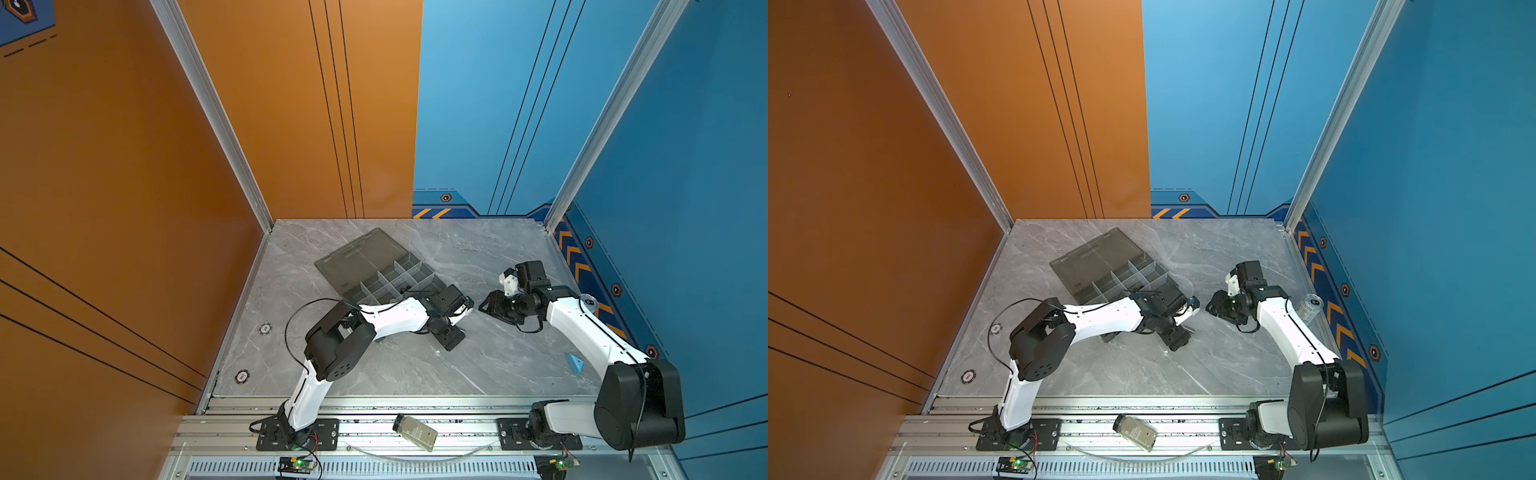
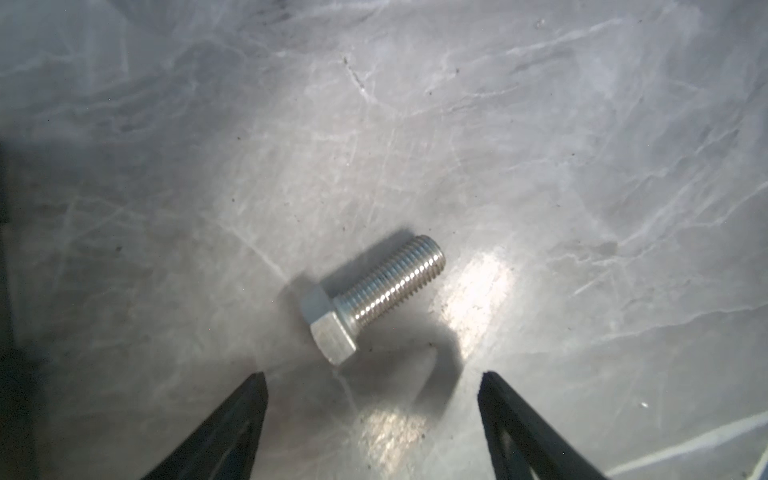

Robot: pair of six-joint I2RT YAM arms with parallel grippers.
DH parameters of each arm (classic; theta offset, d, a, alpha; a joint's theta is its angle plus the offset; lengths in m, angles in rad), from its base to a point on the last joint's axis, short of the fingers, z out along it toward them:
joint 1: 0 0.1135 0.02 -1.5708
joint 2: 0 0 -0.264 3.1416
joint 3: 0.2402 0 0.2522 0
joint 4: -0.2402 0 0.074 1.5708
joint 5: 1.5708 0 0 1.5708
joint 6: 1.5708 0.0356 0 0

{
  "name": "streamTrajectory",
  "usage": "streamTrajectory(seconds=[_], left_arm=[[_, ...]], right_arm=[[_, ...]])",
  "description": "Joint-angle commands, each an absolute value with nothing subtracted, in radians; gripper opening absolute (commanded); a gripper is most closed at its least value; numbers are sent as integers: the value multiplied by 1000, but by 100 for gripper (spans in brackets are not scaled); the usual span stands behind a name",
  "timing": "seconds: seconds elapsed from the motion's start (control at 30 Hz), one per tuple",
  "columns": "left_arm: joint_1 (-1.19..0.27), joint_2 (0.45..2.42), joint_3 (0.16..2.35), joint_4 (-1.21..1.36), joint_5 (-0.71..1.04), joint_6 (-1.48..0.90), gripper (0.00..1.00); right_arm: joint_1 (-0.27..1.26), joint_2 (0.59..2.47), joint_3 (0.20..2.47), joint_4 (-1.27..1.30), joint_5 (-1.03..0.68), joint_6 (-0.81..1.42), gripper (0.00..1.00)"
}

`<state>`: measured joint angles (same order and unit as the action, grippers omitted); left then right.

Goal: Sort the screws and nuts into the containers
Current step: 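Lower the left gripper onto the last silver bolt and close it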

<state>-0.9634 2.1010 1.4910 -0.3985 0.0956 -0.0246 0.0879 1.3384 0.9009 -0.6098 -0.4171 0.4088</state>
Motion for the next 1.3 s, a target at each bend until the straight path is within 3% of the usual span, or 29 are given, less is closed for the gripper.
streamTrajectory(seconds=[0.0, 0.63, 1.27], left_arm=[[-972, 2127, 1537, -373, 128, -3, 82], [-973, 2177, 1567, -348, 160, 12, 82], [-1010, 2119, 1470, -376, 111, 20, 62]], right_arm=[[74, 1321, 881, -630, -432, 410, 51], [40, 1310, 869, -635, -444, 402, 52], [17, 1319, 861, -634, -451, 390, 52]])
